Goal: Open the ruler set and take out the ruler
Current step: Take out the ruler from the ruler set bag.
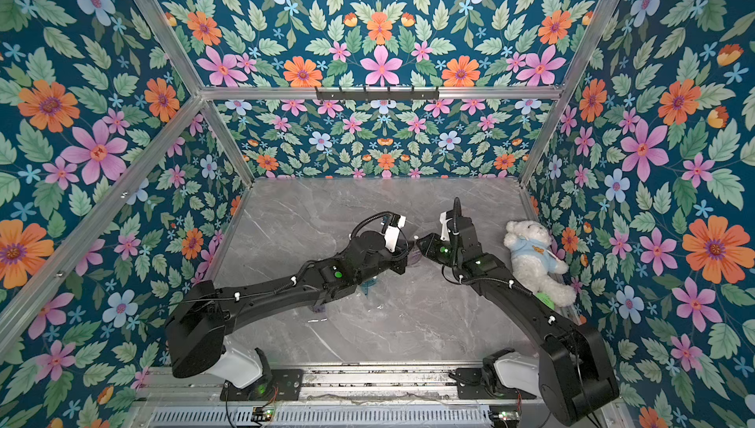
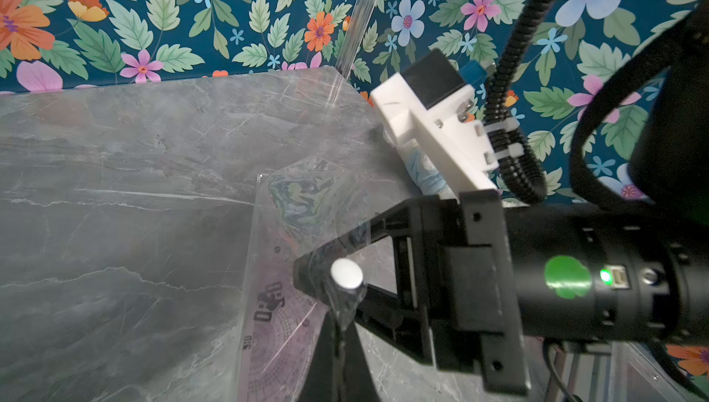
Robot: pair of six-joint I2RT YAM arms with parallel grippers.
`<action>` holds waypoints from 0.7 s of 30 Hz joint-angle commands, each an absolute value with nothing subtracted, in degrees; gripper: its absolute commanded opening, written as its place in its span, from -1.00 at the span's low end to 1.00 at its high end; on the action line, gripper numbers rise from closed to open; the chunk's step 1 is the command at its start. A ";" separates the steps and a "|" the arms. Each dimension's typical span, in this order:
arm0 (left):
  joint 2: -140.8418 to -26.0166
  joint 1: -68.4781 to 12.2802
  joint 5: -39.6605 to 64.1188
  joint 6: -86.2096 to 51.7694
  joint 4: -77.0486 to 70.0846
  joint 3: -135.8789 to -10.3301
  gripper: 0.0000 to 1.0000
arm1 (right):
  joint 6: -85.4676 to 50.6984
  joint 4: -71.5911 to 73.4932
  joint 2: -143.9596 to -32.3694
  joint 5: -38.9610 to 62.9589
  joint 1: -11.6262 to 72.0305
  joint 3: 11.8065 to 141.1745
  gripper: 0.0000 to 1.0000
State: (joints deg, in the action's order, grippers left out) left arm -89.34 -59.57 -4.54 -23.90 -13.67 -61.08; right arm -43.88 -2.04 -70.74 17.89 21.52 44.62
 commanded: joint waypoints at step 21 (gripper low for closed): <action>-87.11 -58.36 -7.84 -25.26 -16.88 -59.09 -1.00 | -45.59 -1.20 -70.38 18.89 24.32 45.26 -0.97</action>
State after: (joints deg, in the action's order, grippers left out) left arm -87.61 -58.52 -6.63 -25.15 -14.57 -59.31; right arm -45.41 -1.52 -70.59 19.35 24.21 44.58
